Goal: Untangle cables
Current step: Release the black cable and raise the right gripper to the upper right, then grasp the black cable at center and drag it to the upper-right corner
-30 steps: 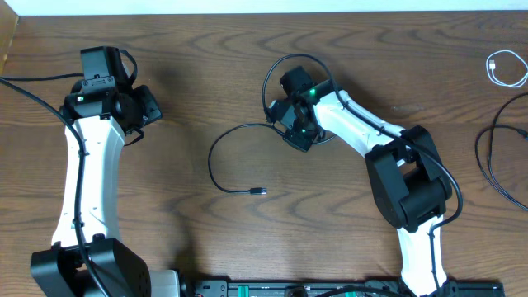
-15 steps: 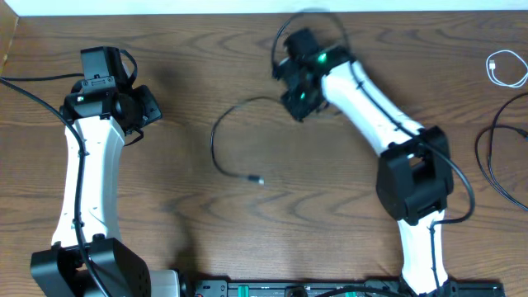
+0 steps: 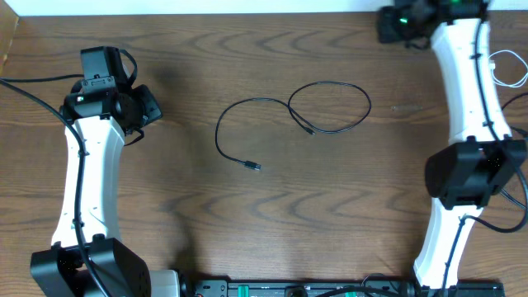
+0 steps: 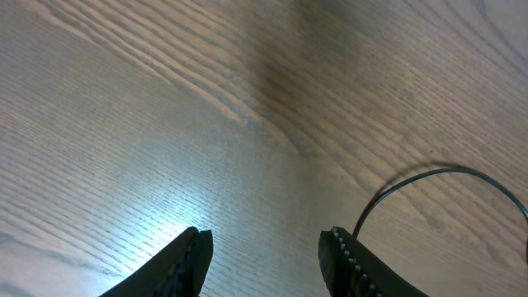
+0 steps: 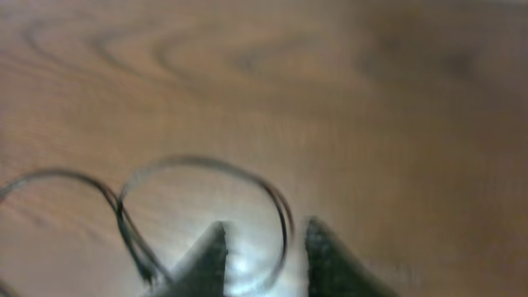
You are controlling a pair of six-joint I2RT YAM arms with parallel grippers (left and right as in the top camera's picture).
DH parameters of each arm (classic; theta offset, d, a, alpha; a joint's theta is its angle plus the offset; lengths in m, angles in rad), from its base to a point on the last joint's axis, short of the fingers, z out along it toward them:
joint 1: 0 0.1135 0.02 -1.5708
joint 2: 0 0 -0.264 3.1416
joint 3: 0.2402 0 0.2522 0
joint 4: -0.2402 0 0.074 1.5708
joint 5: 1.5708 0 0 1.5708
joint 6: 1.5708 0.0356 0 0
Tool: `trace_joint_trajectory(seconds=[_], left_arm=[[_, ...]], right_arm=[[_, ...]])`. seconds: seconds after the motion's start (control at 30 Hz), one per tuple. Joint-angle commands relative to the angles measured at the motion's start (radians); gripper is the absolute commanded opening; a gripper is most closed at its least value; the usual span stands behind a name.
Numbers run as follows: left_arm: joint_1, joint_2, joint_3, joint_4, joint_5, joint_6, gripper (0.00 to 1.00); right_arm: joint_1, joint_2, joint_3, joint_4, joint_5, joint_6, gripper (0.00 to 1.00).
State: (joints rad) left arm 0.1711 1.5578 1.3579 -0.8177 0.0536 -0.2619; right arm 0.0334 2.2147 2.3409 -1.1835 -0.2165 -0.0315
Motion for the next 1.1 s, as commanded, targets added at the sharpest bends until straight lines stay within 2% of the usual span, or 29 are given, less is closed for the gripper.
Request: trace_joint_trajectory(seconds=[0.0, 0.03, 0.2, 0.33, 0.5, 0.77, 0.93, 1.0, 1.07], left_arm=[[0.002, 0.011, 0.001, 0.006, 0.013, -0.018, 0.48], [0.002, 0.011, 0.001, 0.009, 0.013, -0.018, 0.47], [0.002, 0.011, 0.001, 0.011, 0.013, -0.017, 0.48], [0.002, 0.011, 0.001, 0.011, 0.013, -0.017, 0.48], [0.002, 0.011, 0.001, 0.011, 0.013, -0.017, 0.47], [0.002, 0.011, 0.001, 0.011, 0.013, -0.017, 0.47], [0.002, 0.011, 0.001, 0.011, 0.013, -0.017, 0.47], [0.002, 0.011, 0.001, 0.011, 0.013, -0.017, 0.48], [0.002, 0.011, 0.001, 0.011, 0.013, -0.017, 0.47]], right_arm=[[0.005, -0.003, -0.037, -0.072, -0.073, 0.063, 0.49], [0.010, -0.003, -0.080, -0.108, -0.071, 0.092, 0.64], [0.013, -0.003, -0.253, -0.145, -0.070, 0.140, 0.73], [0.011, -0.003, -0.364, -0.117, -0.037, 0.167, 0.69], [0.019, -0.003, -0.514, 0.029, -0.023, 0.220, 0.61], [0.074, -0.003, -0.686, 0.246, -0.022, 0.321, 0.58], [0.076, -0.003, -0.716, 0.307, -0.022, 0.332, 0.38], [0.076, -0.003, -0.716, 0.335, -0.028, 0.330, 0.24], [0.076, -0.005, -0.711, 0.367, -0.046, 0.330, 0.03]])
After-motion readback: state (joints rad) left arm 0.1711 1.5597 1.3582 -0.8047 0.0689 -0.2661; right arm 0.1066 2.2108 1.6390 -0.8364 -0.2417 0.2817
